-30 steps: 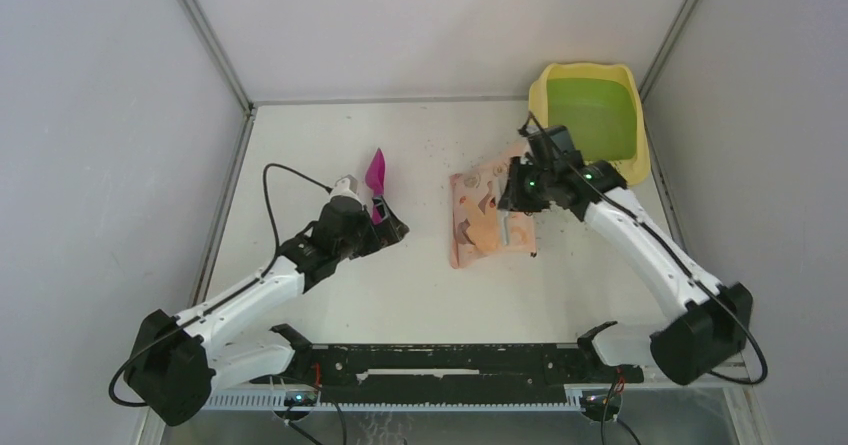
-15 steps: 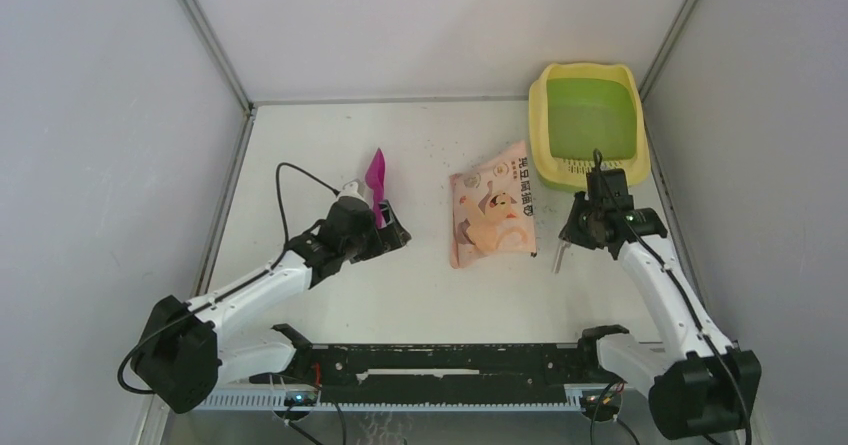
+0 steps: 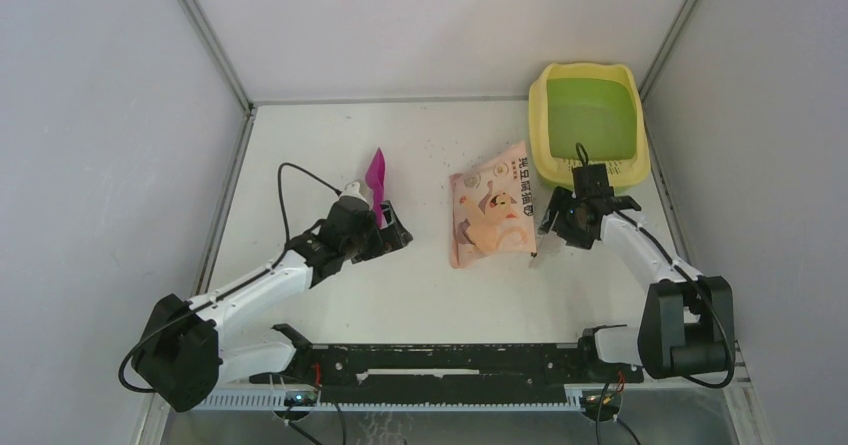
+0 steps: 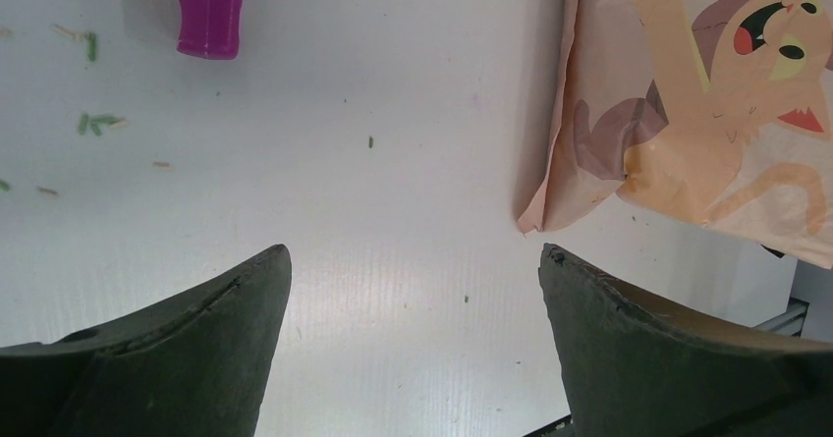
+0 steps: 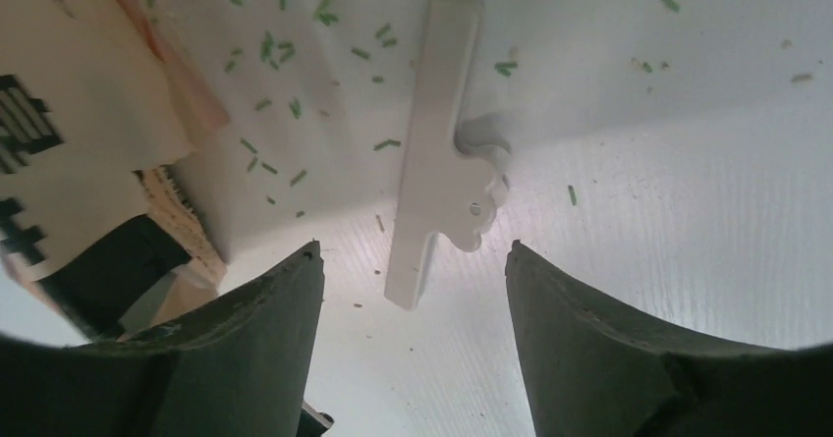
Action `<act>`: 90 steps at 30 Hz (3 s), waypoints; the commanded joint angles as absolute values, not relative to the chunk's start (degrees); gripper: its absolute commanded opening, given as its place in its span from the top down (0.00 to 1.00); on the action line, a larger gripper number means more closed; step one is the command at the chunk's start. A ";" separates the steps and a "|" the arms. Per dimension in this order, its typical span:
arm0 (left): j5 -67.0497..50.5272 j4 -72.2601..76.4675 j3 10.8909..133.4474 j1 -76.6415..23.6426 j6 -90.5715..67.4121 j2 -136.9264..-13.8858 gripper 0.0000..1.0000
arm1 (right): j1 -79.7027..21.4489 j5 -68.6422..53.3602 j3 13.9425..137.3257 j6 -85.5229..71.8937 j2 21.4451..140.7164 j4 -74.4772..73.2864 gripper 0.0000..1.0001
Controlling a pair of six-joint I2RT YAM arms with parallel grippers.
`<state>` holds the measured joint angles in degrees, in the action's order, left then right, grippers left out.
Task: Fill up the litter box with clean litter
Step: Place the clamp at the center of the board, then adjust the cat litter bag at the center of the board.
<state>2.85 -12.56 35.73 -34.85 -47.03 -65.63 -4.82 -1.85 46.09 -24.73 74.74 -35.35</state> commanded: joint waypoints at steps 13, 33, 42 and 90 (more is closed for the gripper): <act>3.54 -12.49 39.36 -34.69 -46.58 -64.47 0.01 | -10.79 -32.14 52.79 -23.70 81.10 -20.14 0.32; 5.08 -17.74 36.41 -29.31 -44.13 -57.44 0.00 | -27.00 -47.04 56.01 -46.99 90.77 16.38 0.27; 4.97 -19.72 34.34 -26.79 -43.24 -53.55 0.00 | -30.60 -46.10 58.08 -51.08 94.15 20.90 0.61; 5.67 -21.96 36.65 -26.87 -44.98 -50.13 0.00 | -29.91 -2.02 55.52 -40.13 81.53 -13.03 1.00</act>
